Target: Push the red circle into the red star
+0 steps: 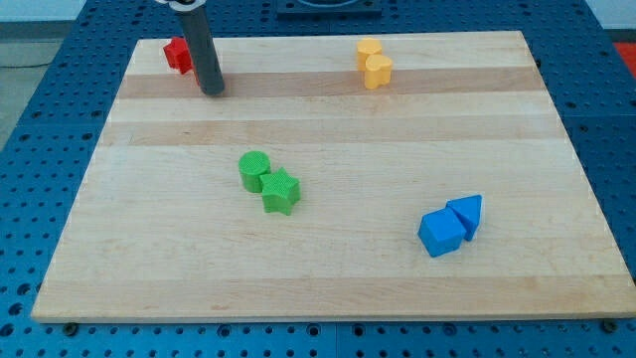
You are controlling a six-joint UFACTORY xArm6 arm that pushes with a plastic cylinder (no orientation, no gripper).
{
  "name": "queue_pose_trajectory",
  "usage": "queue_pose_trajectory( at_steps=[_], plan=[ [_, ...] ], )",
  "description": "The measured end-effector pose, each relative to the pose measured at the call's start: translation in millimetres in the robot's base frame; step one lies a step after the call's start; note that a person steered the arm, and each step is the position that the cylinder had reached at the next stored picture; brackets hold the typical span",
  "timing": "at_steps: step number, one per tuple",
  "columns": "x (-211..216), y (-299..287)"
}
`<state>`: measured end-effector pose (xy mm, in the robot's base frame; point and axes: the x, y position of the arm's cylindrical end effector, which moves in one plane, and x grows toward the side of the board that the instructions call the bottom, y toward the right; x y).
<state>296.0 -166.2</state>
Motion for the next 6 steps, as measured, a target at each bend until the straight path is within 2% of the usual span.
queue_pose_trajectory(
  at_steps=[2,4,6],
  plan=[
    [-12.4,-6.5],
    [-12.6,19.3],
    [-47.4,1.3]
  ],
)
